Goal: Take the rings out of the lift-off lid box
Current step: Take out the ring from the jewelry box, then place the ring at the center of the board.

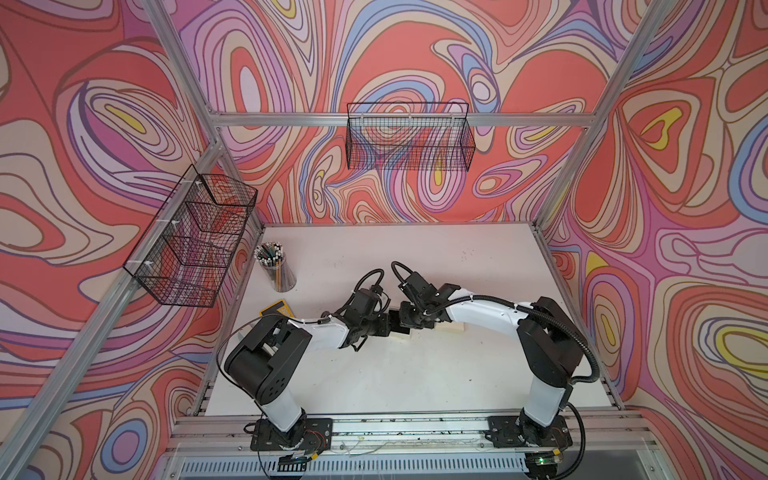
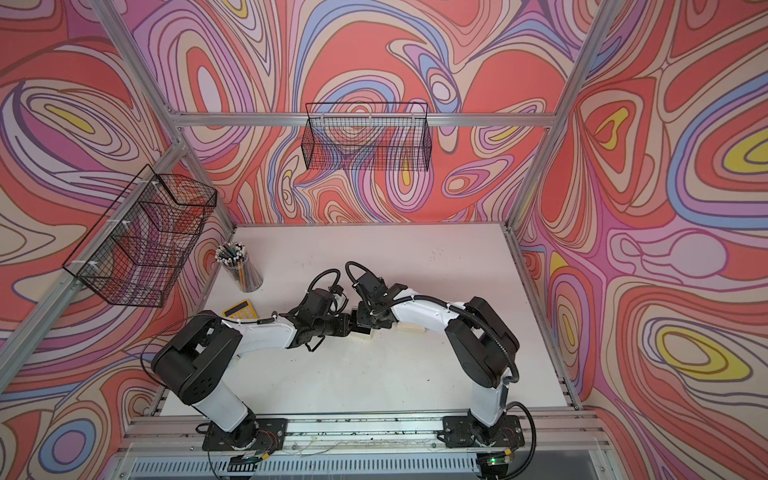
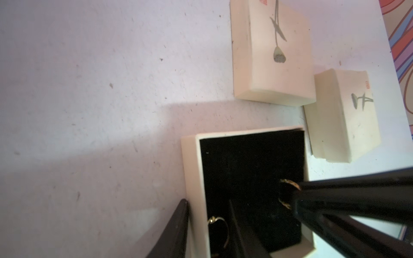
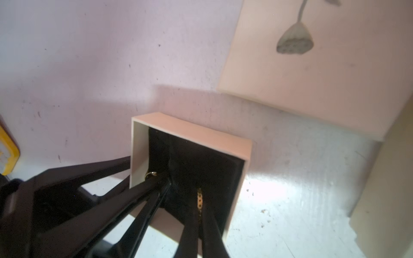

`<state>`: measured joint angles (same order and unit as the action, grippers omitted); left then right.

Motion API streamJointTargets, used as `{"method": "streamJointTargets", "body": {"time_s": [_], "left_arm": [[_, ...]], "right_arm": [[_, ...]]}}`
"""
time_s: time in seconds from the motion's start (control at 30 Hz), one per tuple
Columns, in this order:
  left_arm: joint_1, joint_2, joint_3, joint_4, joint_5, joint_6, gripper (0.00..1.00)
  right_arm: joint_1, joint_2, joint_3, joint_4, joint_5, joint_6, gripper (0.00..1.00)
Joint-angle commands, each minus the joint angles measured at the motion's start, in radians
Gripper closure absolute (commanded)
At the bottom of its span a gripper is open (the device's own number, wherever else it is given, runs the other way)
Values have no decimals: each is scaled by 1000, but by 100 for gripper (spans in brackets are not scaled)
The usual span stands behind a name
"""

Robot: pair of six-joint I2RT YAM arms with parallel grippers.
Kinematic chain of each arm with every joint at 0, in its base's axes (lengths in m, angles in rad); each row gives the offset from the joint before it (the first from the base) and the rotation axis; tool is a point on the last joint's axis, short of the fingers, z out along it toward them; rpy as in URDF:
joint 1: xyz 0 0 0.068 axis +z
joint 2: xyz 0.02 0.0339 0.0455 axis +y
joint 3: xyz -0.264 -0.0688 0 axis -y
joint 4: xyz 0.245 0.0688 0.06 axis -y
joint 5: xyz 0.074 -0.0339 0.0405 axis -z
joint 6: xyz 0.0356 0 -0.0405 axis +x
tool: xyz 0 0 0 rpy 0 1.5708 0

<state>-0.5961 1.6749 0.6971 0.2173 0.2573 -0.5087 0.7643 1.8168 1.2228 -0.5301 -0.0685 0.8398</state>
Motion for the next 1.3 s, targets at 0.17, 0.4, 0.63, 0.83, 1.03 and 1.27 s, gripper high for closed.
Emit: {"method": "streamJointTargets", "body": {"time_s": [0.17, 0.4, 0.63, 0.83, 1.03, 1.27], "left_arm": [[-8, 67, -7, -143, -49, 10, 71], [-11, 71, 1, -154, -58, 12, 72], [-13, -32, 12, -197, -57, 4, 60], [-11, -174, 22, -282, -95, 28, 55], [-13, -248, 10, -303, -112, 39, 45], [-12, -291, -7, -298, -95, 35, 42]], "right_arm": [[-26, -81, -45, 67, -52, 27, 100], [-45, -101, -64, 71, -63, 28, 100], [-102, -116, -92, 59, -58, 15, 100], [-159, -128, -79, -38, 27, -28, 100], [-283, -191, -123, -77, 101, -87, 100], [-398, -147, -128, -50, 107, -131, 100]]}}
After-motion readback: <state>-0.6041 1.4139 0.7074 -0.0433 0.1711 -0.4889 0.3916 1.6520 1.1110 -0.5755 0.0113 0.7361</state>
